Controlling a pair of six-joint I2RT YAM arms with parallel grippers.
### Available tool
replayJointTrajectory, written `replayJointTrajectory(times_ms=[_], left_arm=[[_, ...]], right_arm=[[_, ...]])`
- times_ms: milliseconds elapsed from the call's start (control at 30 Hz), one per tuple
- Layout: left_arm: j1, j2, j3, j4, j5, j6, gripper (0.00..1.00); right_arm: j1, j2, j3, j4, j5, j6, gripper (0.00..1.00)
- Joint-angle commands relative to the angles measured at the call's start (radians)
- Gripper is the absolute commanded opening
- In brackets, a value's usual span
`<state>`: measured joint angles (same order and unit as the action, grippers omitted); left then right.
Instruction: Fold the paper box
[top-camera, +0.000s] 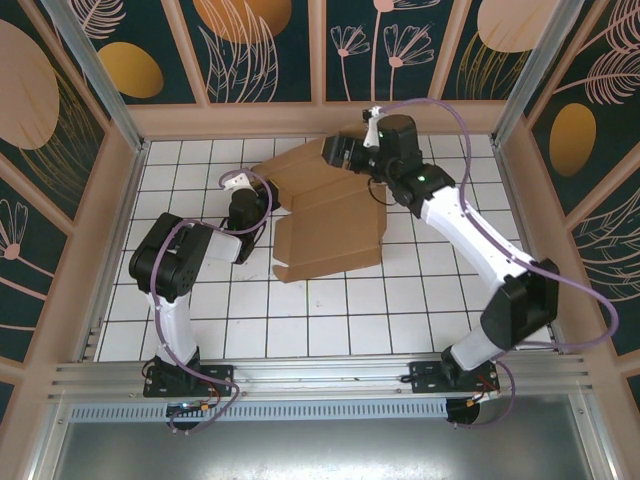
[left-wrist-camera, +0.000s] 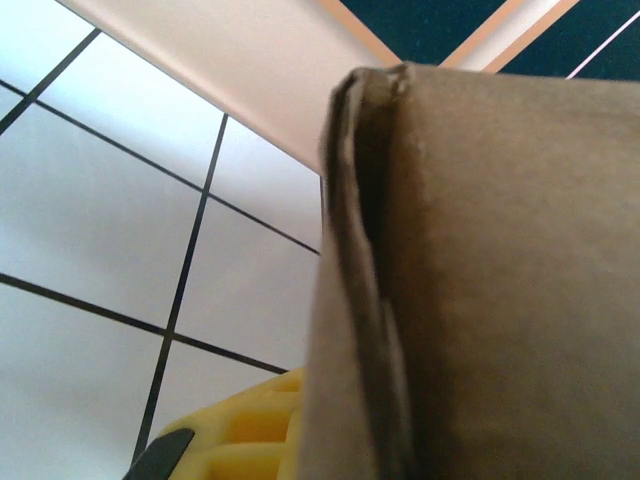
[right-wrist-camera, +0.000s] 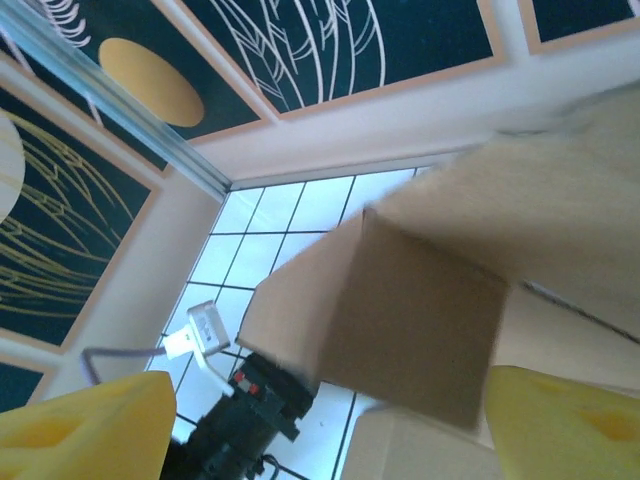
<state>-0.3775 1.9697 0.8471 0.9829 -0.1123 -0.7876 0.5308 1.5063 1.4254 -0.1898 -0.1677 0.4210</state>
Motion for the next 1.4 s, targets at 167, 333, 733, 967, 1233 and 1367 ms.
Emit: replayJointTrajectory(times_ms=[167, 333, 733, 967, 1233, 1367], left_arm=[[0.002, -0.044, 0.051, -0.095, 0.079, 0.027, 0.00], [0.002, -0.032, 0.071, -0.072, 0.224, 0.054, 0.00], [0.002, -0.042, 0.112, -0.154, 0.264, 0.065, 0.00], [0.002, -0.034, 0.119, -0.167, 0.276, 0.074, 0.00], [0.002, -0.035, 0.137, -0.162, 0.298, 0.090, 0.00], [0.002, -0.041, 0.132, -0.158, 0.305, 0.098, 0.00]], right_arm=[[-0.133, -0.387, -0.235, 0.160, -0.034, -0.188, 0.83], [-0.372, -0.446, -0.328, 0.188, -0.211, -0.112, 0.82], [-0.473, -0.275, -0.341, 0.154, -0.662, -0.218, 0.55], [-0.348, -0.240, -0.357, 0.084, -0.610, -0.338, 0.47], [-0.228, -0.109, -0.236, -0.059, -0.323, -0.446, 0.46], [-0.179, -0.045, -0.180, -0.097, -0.237, -0.485, 0.45]])
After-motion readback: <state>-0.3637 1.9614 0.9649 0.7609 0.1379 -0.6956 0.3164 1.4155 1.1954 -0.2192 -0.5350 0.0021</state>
